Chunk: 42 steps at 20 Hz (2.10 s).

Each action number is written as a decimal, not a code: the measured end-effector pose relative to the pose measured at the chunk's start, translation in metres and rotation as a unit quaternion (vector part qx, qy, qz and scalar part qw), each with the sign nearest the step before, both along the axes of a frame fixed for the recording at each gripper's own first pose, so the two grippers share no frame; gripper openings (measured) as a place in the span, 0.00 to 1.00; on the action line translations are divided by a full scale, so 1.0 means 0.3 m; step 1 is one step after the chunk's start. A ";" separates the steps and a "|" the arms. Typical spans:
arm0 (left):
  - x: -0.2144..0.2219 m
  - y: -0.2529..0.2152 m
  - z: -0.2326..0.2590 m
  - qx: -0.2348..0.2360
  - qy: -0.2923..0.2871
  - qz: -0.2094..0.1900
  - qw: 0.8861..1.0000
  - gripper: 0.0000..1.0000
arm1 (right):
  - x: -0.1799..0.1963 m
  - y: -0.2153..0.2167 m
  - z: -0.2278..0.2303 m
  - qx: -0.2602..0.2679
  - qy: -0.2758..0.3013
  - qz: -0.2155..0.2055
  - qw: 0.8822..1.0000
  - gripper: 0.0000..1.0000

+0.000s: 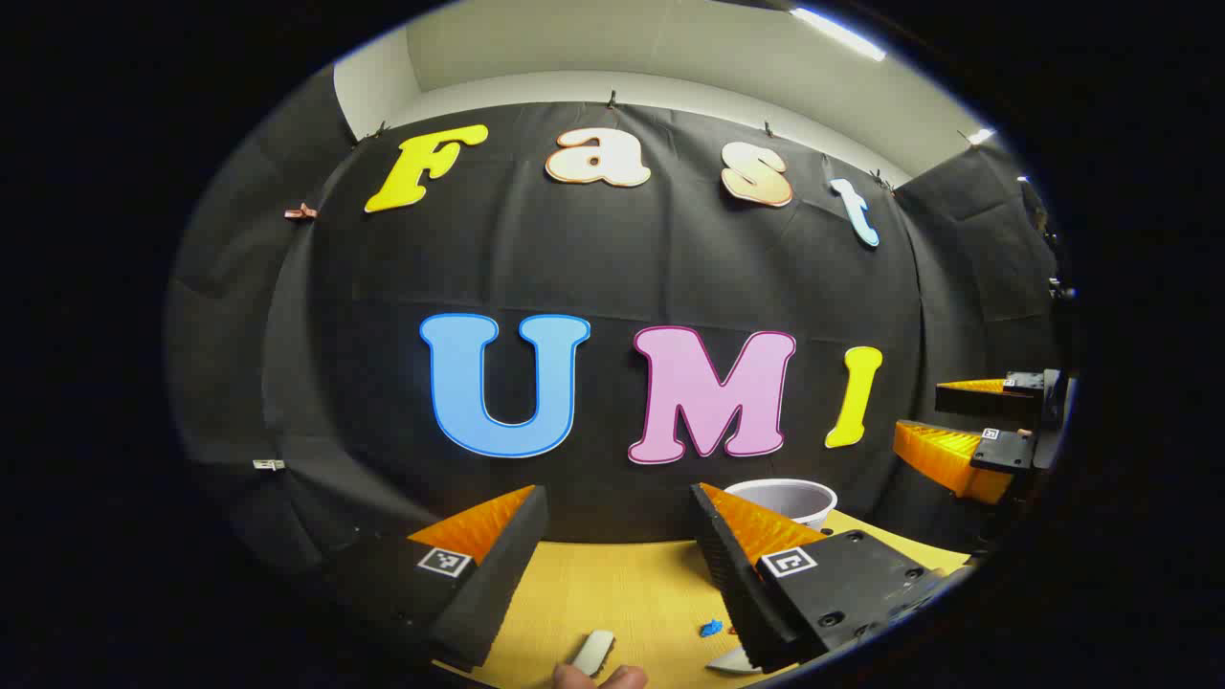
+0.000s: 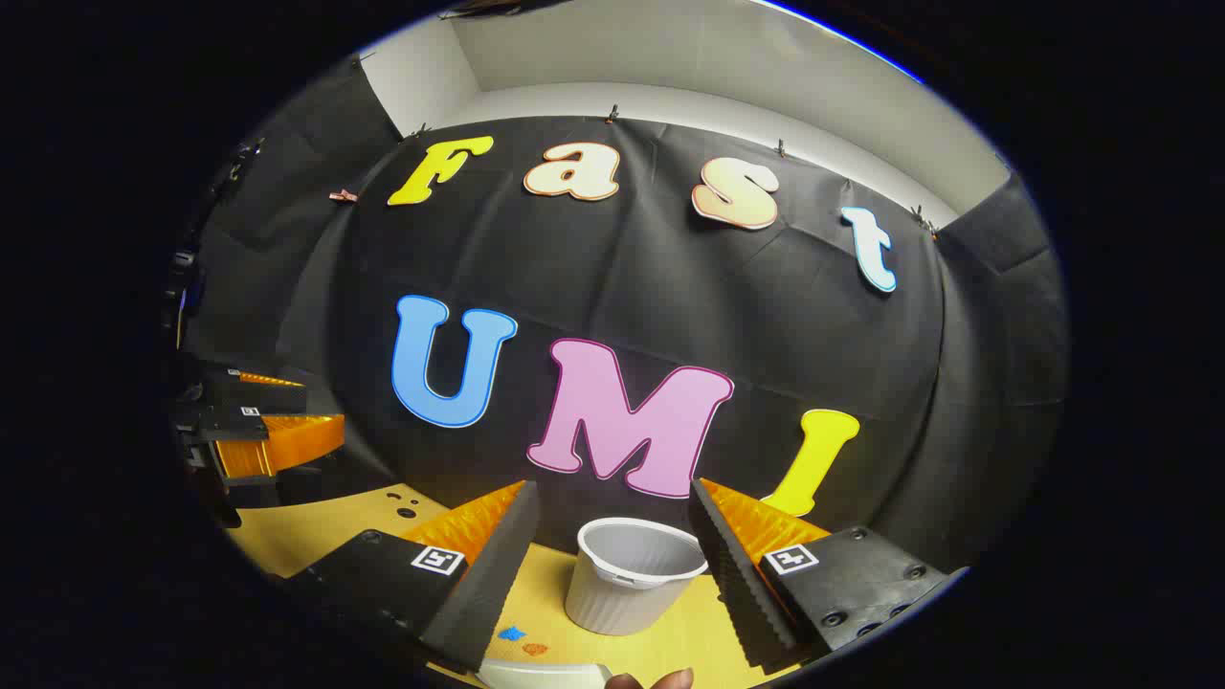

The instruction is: Pick up the small broom and dustpan from the desktop, sweep the trash into the dustpan with the broom, and then empty the trash into the garbage bin.

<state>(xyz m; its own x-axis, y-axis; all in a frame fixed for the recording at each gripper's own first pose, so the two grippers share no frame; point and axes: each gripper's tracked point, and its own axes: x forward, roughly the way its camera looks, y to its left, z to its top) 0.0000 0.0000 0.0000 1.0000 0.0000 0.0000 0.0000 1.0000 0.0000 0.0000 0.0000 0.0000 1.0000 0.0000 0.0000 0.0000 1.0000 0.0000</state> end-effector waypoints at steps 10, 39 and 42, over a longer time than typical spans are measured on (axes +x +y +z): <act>0.003 0.006 -0.013 0.005 0.007 0.001 1.000 0.94 | 0.007 0.012 -0.010 0.001 0.005 0.002 1.000 0.98; -0.083 0.083 -0.162 0.036 0.053 0.011 0.998 0.94 | -0.575 0.106 -1.028 -0.004 0.482 0.137 0.865 0.94; -0.101 0.106 -0.161 0.046 0.055 0.019 0.997 0.94 | -0.597 0.136 -1.158 0.017 0.521 0.138 0.842 0.94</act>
<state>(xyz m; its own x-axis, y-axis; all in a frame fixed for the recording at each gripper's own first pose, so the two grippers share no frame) -0.0303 0.0318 -0.0482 0.9932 0.0423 -0.1086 -0.0322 0.9952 0.0928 -0.1790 0.0409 -0.3474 0.4199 0.2497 -0.8726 -0.2153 0.9614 0.1715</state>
